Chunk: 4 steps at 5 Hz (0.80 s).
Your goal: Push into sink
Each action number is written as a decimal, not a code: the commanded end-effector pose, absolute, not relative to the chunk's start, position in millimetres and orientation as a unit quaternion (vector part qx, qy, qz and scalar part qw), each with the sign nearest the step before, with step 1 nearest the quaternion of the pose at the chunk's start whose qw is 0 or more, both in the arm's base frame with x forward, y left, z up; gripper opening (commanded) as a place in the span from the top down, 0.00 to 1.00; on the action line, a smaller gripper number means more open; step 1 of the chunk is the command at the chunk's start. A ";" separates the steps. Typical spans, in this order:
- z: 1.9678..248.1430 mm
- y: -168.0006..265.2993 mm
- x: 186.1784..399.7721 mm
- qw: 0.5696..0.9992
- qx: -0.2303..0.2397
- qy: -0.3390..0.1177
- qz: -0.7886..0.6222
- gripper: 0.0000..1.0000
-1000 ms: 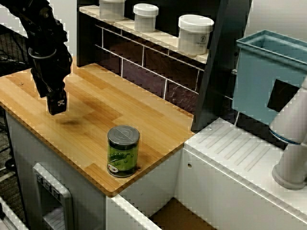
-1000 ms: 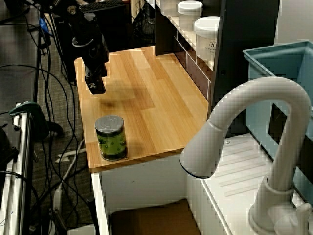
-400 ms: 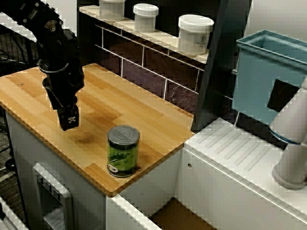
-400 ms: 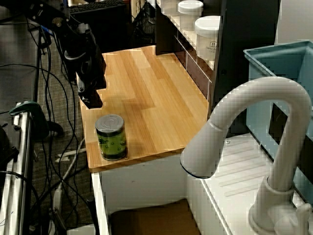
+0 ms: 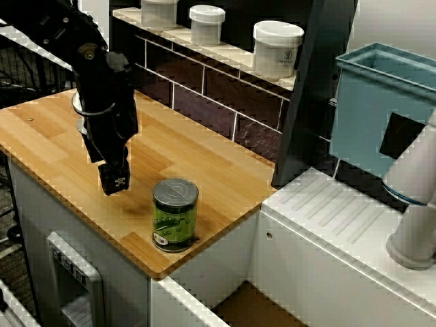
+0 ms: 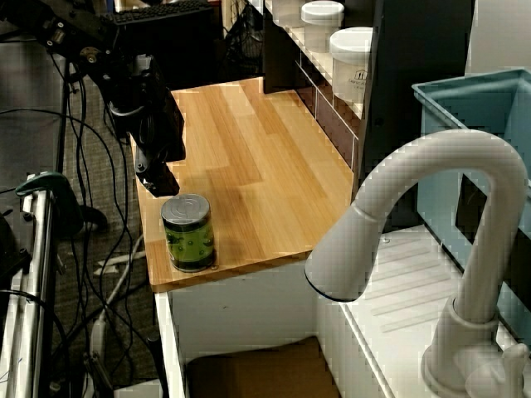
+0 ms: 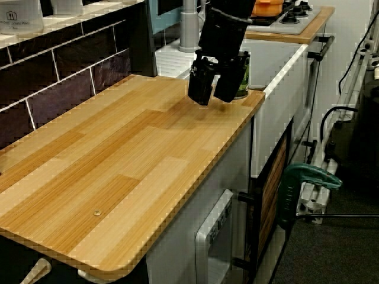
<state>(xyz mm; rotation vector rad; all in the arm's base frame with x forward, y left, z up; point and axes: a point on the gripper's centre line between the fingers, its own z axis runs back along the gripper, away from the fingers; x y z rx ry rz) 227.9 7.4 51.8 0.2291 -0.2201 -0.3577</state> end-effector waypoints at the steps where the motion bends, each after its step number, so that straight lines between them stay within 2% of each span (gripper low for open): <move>1: 59.3 -15.5 227.5 0.966 0.112 -0.124 -0.200 0.00; 4: 60.6 -38.8 231.9 0.960 0.096 -0.119 -0.235 0.00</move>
